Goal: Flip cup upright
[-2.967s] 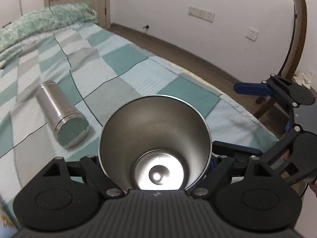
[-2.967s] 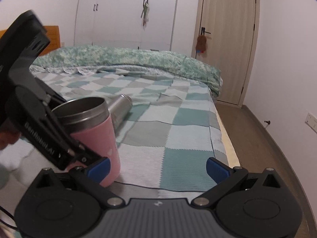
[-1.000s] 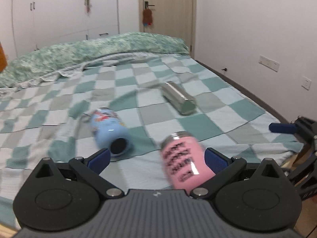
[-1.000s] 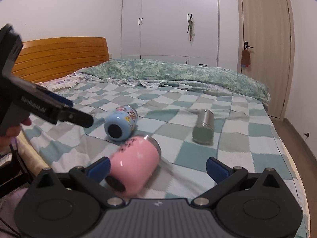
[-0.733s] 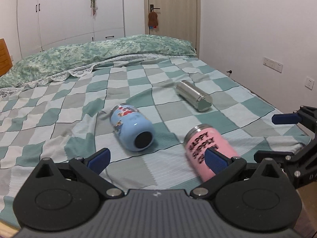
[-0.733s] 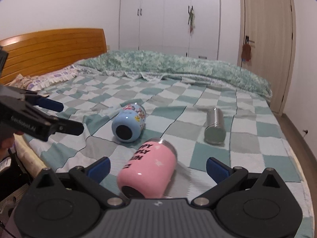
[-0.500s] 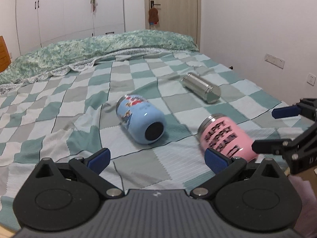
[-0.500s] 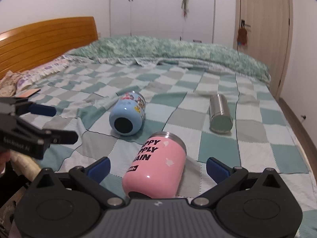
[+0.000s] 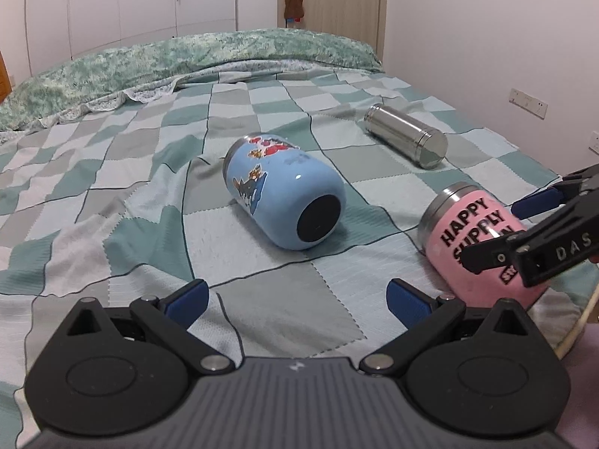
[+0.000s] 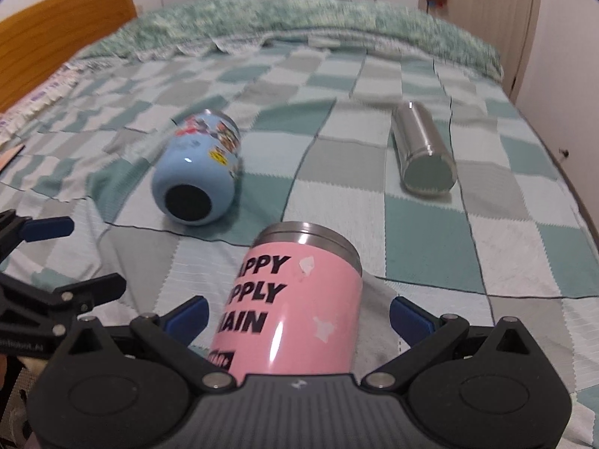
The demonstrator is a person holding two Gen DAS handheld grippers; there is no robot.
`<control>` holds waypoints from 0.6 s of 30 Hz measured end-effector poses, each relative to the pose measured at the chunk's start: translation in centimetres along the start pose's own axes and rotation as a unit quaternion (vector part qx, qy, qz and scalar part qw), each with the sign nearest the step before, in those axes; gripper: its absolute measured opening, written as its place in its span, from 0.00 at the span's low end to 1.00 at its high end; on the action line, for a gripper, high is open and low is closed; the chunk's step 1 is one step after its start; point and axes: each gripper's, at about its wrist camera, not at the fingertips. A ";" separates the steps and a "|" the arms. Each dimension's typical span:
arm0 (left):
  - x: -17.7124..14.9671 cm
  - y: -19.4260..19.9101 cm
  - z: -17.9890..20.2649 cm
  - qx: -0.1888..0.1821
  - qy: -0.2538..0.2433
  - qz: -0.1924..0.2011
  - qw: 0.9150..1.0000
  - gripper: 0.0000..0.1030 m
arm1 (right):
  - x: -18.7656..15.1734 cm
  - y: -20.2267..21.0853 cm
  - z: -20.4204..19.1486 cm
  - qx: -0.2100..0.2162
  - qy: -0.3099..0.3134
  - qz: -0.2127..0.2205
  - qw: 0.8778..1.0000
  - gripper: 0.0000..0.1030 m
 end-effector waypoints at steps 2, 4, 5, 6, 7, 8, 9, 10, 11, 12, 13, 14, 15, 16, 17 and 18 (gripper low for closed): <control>0.1 -0.6 0.0 -0.001 0.000 -0.002 1.000 1.00 | 0.6 -1.0 0.0 -0.003 -0.007 -0.019 1.000 1.00; 0.1 -1.1 -0.1 -0.002 0.000 -0.003 1.000 1.00 | 1.2 -1.8 -0.1 -0.007 -0.010 -0.033 0.999 1.00; 0.1 -1.3 -0.2 -0.001 0.000 -0.004 1.000 1.00 | 1.5 -2.2 -0.1 -0.008 -0.010 -0.039 0.999 1.00; 0.2 -1.5 -0.2 -0.001 0.000 -0.004 1.000 1.00 | 1.7 -2.5 -0.1 -0.008 -0.012 -0.045 0.999 1.00; 0.2 -1.7 -0.3 -0.001 0.000 -0.004 1.000 1.00 | 2.0 -2.8 -0.2 -0.008 -0.012 -0.052 0.999 1.00; 0.2 -1.8 -0.4 -0.002 0.000 -0.004 1.000 1.00 | 2.2 -3.1 -0.2 -0.009 -0.013 -0.057 0.998 1.00; 0.3 -1.9 -0.4 -0.002 0.001 -0.003 1.000 1.00 | 2.3 -3.3 -0.2 -0.009 -0.015 -0.062 0.998 0.99; 0.3 -2.0 -0.5 -0.002 0.002 -0.003 1.000 1.00 | 2.4 -3.5 -0.1 -0.007 -0.018 -0.067 0.998 0.97; 0.3 -2.1 -0.5 -0.002 0.002 -0.003 1.000 1.00 | 2.6 -3.8 0.0 -0.003 -0.022 -0.073 0.997 0.91; 0.2 -2.2 -0.6 -0.002 0.004 -0.004 1.000 1.00 | 2.7 -4.1 0.1 0.002 -0.029 -0.082 0.996 0.88; 0.2 -2.2 -0.6 -0.002 0.005 -0.005 1.000 1.00 | 2.8 -4.4 0.3 0.009 -0.035 -0.091 0.995 0.84; 0.2 -2.3 -0.6 -0.002 0.006 -0.005 1.000 1.00 | 2.9 -4.7 0.5 0.014 -0.042 -0.097 0.994 0.84; 0.2 -2.3 -0.6 -0.002 0.008 -0.006 1.000 1.00 | 2.9 -4.7 0.7 0.018 -0.044 -0.097 0.994 0.84; 0.1 -2.2 -0.6 -0.002 0.008 -0.006 1.000 1.00 | 2.9 -4.6 0.9 0.024 -0.048 -0.095 0.994 0.84; 0.1 -2.1 -0.6 -0.002 0.008 -0.005 1.000 1.00 | 2.7 -4.3 1.1 0.031 -0.051 -0.090 0.994 0.83; 0.1 -2.1 -0.6 -0.001 0.009 -0.006 1.000 1.00 | 2.5 -3.9 1.4 0.037 -0.052 -0.082 0.995 0.83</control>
Point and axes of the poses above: each gripper's, at about its wrist camera, not at the fingertips, and y roughly against the way its jaws point, z to its right, x to its top, and after that the axes turned 10 degrees about -y, right-handed
